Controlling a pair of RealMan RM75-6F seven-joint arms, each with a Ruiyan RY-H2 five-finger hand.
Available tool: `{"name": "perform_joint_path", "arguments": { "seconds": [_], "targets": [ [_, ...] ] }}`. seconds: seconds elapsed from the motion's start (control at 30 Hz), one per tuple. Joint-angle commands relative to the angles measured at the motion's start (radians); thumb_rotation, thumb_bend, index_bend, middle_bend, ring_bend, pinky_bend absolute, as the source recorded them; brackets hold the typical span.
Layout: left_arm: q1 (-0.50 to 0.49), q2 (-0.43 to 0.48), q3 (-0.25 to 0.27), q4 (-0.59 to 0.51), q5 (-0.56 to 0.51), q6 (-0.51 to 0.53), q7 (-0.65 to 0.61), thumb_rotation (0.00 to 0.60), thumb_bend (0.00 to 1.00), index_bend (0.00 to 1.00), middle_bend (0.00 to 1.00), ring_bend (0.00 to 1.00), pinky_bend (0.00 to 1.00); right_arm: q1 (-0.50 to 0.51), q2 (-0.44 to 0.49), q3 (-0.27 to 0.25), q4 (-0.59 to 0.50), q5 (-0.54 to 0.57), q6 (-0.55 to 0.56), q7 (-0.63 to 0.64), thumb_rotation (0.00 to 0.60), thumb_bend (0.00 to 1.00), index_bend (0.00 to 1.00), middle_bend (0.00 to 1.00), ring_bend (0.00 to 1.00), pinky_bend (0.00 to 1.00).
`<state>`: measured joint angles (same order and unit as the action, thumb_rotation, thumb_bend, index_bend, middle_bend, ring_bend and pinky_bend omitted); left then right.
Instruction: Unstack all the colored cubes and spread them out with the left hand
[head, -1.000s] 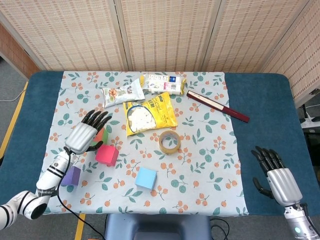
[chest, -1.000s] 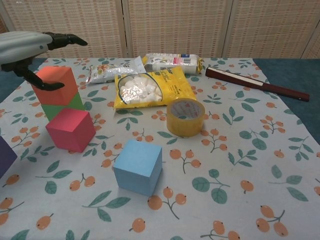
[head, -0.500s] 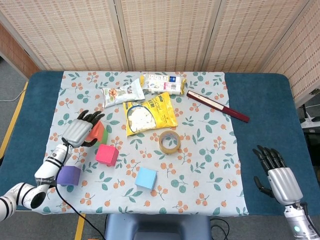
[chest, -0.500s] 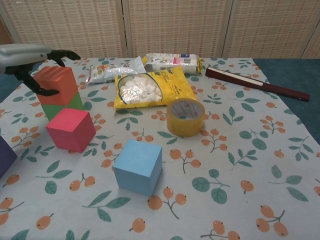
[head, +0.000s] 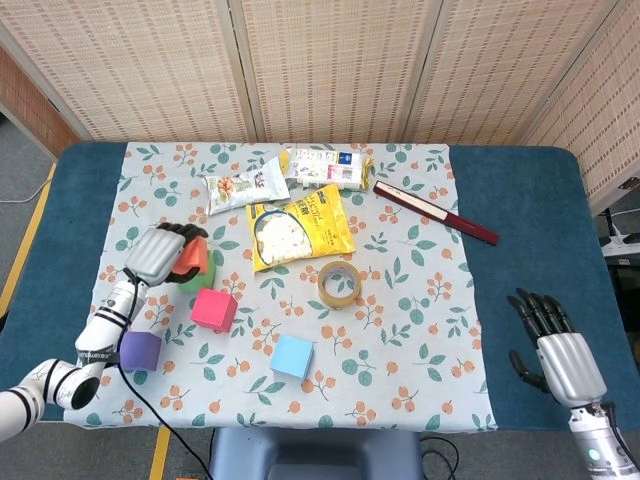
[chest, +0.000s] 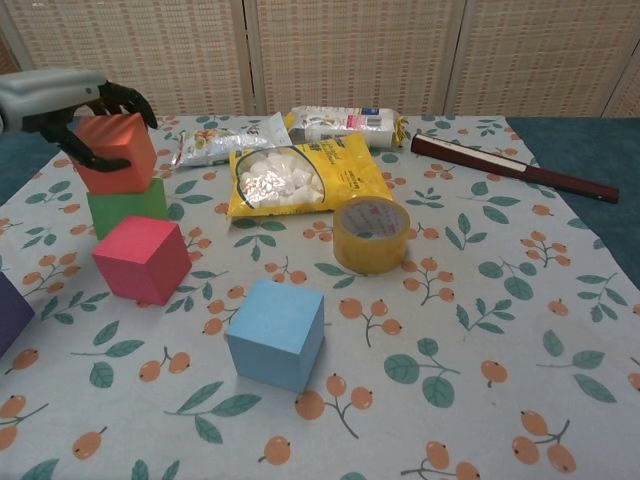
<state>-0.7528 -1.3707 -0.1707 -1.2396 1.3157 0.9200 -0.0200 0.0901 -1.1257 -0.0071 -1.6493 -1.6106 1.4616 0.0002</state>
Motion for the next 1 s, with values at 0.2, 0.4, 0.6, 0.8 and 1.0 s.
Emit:
{"name": "perform_joint_path", "arguments": {
  "seconds": [0.2, 0.4, 0.6, 0.8, 1.0],
  "targets": [
    [-0.107, -0.133, -0.069, 0.289, -0.015, -0.082, -0.116, 0.6, 0.46, 0.28, 0.56, 0.58, 0.3, 0.002, -0.011, 0.009, 0.002, 0.02, -0.007, -0.019, 0.6, 0.35, 0.0, 0.0, 0.0, 0.0],
    [-0.195, -0.254, -0.077, 0.532, 0.003, -0.146, -0.205, 0.6, 0.46, 0.3, 0.55, 0.57, 0.3, 0.014, -0.024, 0.022, 0.013, 0.06, -0.04, -0.037, 0.6, 0.35, 0.0, 0.0, 0.0, 0.0],
    [-0.267, -0.388, -0.058, 0.797, 0.031, -0.208, -0.32, 0.6, 0.46, 0.31, 0.54, 0.56, 0.27, 0.023, -0.025, 0.03, 0.021, 0.086, -0.065, -0.037, 0.6, 0.35, 0.0, 0.0, 0.0, 0.0],
    [-0.27, -0.42, -0.021, 0.907, 0.069, -0.192, -0.383, 0.6, 0.46, 0.31, 0.52, 0.56, 0.27, 0.025, -0.022, 0.039, 0.029, 0.113, -0.075, -0.036, 0.6, 0.35, 0.0, 0.0, 0.0, 0.0],
    [-0.206, -0.367, -0.001, 0.902, 0.079, -0.123, -0.403, 0.6, 0.46, 0.31, 0.52, 0.56, 0.27, 0.018, -0.012, 0.034, 0.021, 0.098, -0.057, -0.028, 0.6, 0.35, 0.0, 0.0, 0.0, 0.0]
  ]
}}
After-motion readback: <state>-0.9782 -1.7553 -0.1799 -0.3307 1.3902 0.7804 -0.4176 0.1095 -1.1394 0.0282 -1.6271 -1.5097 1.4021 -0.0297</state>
